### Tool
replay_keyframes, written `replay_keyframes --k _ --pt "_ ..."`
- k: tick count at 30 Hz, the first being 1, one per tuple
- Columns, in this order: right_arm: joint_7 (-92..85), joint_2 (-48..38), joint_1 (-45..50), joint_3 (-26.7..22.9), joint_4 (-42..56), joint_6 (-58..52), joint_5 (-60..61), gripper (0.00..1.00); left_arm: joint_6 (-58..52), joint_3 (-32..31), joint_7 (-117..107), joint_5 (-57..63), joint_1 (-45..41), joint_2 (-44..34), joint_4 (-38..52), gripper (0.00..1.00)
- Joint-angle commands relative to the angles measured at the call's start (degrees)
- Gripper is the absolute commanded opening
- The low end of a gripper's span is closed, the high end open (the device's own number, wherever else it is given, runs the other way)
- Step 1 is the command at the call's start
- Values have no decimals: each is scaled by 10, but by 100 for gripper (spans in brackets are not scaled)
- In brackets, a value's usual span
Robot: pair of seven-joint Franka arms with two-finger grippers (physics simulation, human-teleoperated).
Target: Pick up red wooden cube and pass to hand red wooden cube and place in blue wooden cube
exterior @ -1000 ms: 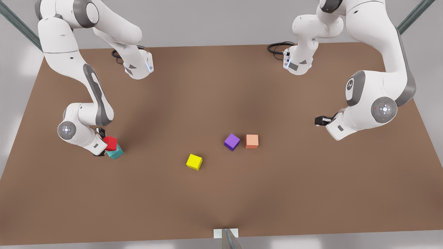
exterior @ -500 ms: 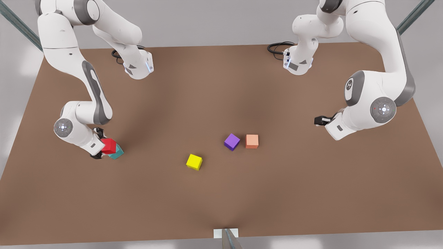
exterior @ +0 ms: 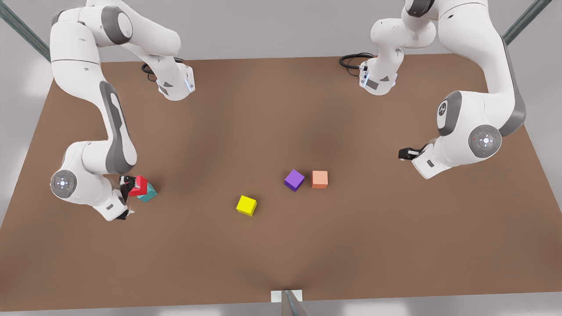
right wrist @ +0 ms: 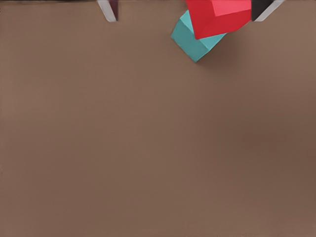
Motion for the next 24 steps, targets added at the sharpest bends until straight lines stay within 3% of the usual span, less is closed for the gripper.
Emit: replay_keyframes --k 1,2,4,8,10,24 --pt "583 16 3 0 29 -73 -17 100 -1 0 1 1 0 -1 0 100" --pt "676 15 6 -1 42 -92 -22 100 -1 0 1 1 0 -1 0 100" --pt "813 9 22 1 135 -241 -24 100 -1 0 1 1 1 -1 0 100" --pt "809 -124 23 2 134 -339 -13 100 -1 0 1 1 1 -1 0 100" --pt "801 -224 17 -5 21 -272 15 100 -1 0 2 1 1 -1 0 100" --pt "819 -218 13 -8 33 -275 18 100 -1 0 1 0 1 -1 -1 100"
